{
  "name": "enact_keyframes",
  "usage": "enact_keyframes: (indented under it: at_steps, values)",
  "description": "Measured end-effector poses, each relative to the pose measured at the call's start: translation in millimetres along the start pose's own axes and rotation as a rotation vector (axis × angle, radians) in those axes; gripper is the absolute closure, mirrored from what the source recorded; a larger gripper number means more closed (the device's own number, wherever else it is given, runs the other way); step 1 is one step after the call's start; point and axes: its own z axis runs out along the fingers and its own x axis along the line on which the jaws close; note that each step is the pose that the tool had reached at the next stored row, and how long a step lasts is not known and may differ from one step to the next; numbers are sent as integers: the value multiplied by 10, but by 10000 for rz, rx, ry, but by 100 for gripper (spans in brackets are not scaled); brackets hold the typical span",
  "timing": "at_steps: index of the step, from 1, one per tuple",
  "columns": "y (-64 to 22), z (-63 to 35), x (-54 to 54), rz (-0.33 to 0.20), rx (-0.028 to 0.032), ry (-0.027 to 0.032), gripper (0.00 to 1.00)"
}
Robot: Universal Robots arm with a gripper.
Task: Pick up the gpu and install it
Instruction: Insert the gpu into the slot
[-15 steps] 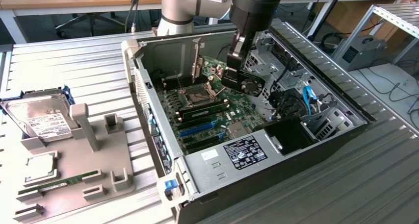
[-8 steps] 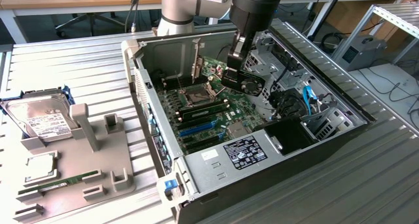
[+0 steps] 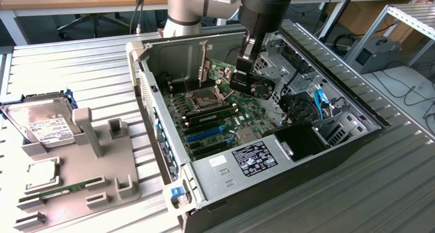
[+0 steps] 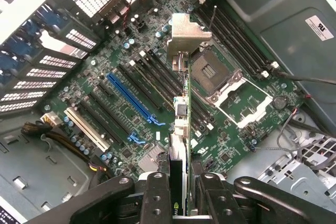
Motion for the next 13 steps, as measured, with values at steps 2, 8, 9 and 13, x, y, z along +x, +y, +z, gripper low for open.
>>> enact_keyframes:
  at_steps: [2, 8, 9, 13]
  values:
    - [0, 0, 0, -55, -1, 0, 74]
    - [0, 1, 0, -277, -7, -2, 74]
    - [0, 1, 0, -350, -9, -2, 74]
    - [0, 2, 0, -451, -12, -3, 74]
